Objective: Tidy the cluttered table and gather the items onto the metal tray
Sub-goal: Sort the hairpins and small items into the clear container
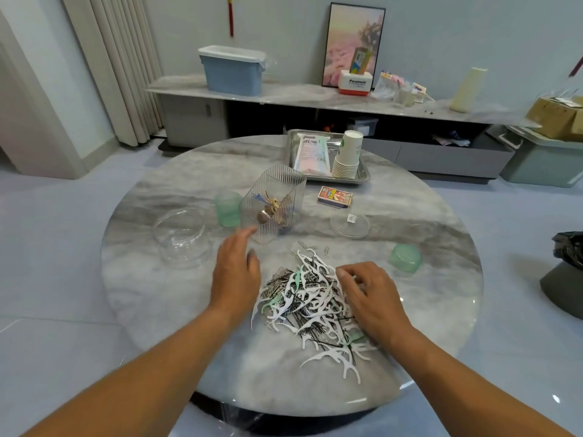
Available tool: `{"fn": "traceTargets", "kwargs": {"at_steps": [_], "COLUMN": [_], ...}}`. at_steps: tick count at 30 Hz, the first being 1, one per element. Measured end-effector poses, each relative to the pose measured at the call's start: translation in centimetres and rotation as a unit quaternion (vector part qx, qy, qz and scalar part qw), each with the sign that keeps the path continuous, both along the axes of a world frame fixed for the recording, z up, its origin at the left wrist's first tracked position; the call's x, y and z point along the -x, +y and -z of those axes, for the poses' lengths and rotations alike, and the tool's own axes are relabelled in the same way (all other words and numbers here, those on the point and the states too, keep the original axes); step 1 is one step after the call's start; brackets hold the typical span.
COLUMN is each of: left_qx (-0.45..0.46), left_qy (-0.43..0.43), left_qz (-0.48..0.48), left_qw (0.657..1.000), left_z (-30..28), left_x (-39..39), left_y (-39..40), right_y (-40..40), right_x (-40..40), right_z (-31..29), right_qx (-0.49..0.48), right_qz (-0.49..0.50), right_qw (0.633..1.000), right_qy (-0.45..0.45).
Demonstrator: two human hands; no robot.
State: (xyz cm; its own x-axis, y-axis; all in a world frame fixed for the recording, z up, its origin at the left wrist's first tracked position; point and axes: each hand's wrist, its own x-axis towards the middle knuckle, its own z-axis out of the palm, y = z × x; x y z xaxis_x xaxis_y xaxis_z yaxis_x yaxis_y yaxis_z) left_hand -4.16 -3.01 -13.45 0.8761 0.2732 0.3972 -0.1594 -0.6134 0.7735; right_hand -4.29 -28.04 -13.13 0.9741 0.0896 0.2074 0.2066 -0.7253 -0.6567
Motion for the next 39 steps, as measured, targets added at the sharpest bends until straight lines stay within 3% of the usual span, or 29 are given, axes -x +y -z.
{"fn": "traceTargets", "kwargs": {"at_steps": [4, 10, 17, 19, 24, 27, 34, 39], "left_qx": [-0.097, -0.274, -0.315, -0.289, -0.058, -0.033, 0.001, 0.033], "left_qy": [0.053, 0.233, 0.222, 0.186, 0.106, 0.065, 0.04, 0.096], "left_qz": [-0.07, -0.079, -0.083, -0.098, -0.12, -0.062, 0.044, 0.063], "left_qw": [0.991, 0.93, 0.919, 0.934, 0.985, 0.995, 0.998, 0.993], "left_z": [-3.5, -4.7, -3.8, -4.2, -4.3, -2.6, 0.1, 0.1], "left_x": [-5.2, -11.7, -11.5, -10.2, -4.1, 0.4, 5.2, 4.9], "left_y": [3.0, 6.3, 7.2, 7.2, 4.7, 2.4, 1.4, 3.8], "right_y": [-1.1, -2.1, -2.1, -2.0, -1.5, -0.9, 0.9, 0.8], "right_x": [-1.7, -3.2, -3.9, -4.0, -3.0, -1.3, 1.3, 2.0], "right_z": [0.6, 1.6, 1.7, 1.6, 0.5, 0.0, -1.4, -2.6], "right_qx": [-0.031, -0.054, -0.051, -0.059, -0.08, -0.049, 0.134, 0.189], "right_qz": [0.026, 0.025, 0.035, 0.035, 0.014, -0.031, -0.157, -0.178], "right_qw": [0.999, 0.998, 0.997, 0.995, 0.991, 0.994, 0.978, 0.965], "right_qy": [0.009, 0.028, 0.053, 0.068, 0.11, 0.093, 0.03, 0.019]}}
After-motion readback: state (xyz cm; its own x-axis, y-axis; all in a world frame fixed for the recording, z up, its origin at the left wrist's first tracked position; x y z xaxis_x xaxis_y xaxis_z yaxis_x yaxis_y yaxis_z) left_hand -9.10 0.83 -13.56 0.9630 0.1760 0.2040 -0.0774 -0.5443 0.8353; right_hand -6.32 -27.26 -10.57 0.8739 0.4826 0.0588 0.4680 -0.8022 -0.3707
